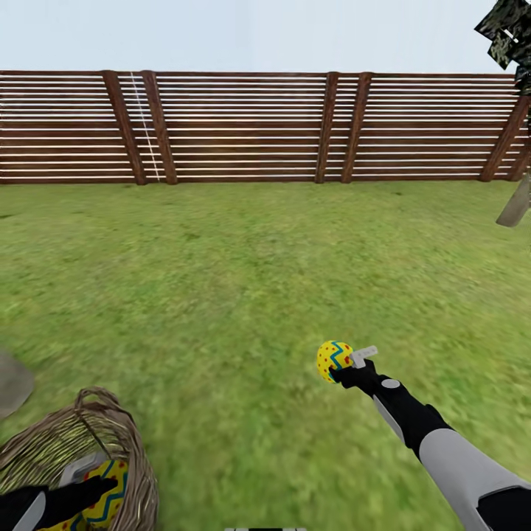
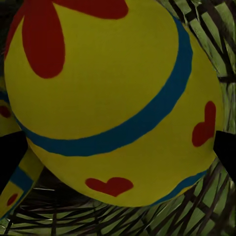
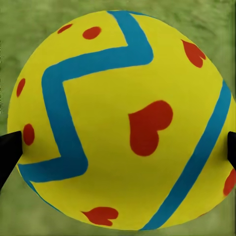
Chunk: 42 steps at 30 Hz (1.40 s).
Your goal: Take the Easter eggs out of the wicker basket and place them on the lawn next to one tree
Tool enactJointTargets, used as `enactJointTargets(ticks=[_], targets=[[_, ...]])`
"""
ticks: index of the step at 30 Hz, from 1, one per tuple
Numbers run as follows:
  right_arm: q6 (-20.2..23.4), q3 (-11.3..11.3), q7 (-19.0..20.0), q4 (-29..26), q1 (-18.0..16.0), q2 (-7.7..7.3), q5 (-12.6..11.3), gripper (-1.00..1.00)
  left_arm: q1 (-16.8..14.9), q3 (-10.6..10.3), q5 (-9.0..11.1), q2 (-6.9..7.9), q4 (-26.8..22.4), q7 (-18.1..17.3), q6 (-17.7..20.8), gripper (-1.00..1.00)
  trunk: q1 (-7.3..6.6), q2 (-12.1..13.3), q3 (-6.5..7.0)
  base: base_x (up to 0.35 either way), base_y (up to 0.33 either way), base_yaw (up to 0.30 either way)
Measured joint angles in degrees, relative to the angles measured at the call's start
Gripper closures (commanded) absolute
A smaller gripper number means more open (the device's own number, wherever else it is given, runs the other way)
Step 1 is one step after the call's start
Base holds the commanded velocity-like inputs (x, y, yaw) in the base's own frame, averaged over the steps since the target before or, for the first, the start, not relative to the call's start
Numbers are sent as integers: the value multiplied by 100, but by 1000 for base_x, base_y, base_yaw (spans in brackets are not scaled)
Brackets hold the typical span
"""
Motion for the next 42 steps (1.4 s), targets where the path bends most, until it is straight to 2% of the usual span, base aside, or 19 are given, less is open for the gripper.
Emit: enactJointTargets(ticks=[12, 22, 28, 29, 30, 37, 41, 42], targets=[[6, 0, 7, 0, 0, 1, -2, 100, 1, -10, -17, -6, 0, 6, -3, 100, -31, 16, 266, 0, 0, 0], [16, 5, 1, -4, 0, 86, -1, 100, 1, -9, -12, 0, -46, -3, 6, 100, -57, 30, 488, 0, 0, 0], [40, -19, 11, -48, 0, 35, -14, 100, 1, 12, -3, 8, -46, -3, -2, 100, -72, 38, 621, 0, 0, 0], [60, -47, 15, -54, -1, -86, -18, 100, 2, 28, 9, 9, -54, -2, -9, 100, -75, 39, 643, 0, 0, 0], [88, -39, 17, -59, 0, -110, -19, 100, 1, 32, 12, 9, -49, -2, -10, 100, -77, 40, 665, 0, 0, 0], [112, -49, 10, -67, 0, -128, -26, 100, 1, 11, 4, -15, -14, -1, -21, 100, -95, 50, 820, 0, 0, 0], [123, -46, 13, -67, 0, -124, -26, 100, 1, 20, 6, -118, -2, 6, -22, 100, -106, 55, 909, 0, 0, 0], [251, -58, 16, -67, 0, -130, -26, 100, 1, 25, 17, -125, 1, 6, -92, 100, -108, 57, 931, 0, 0, 0]])
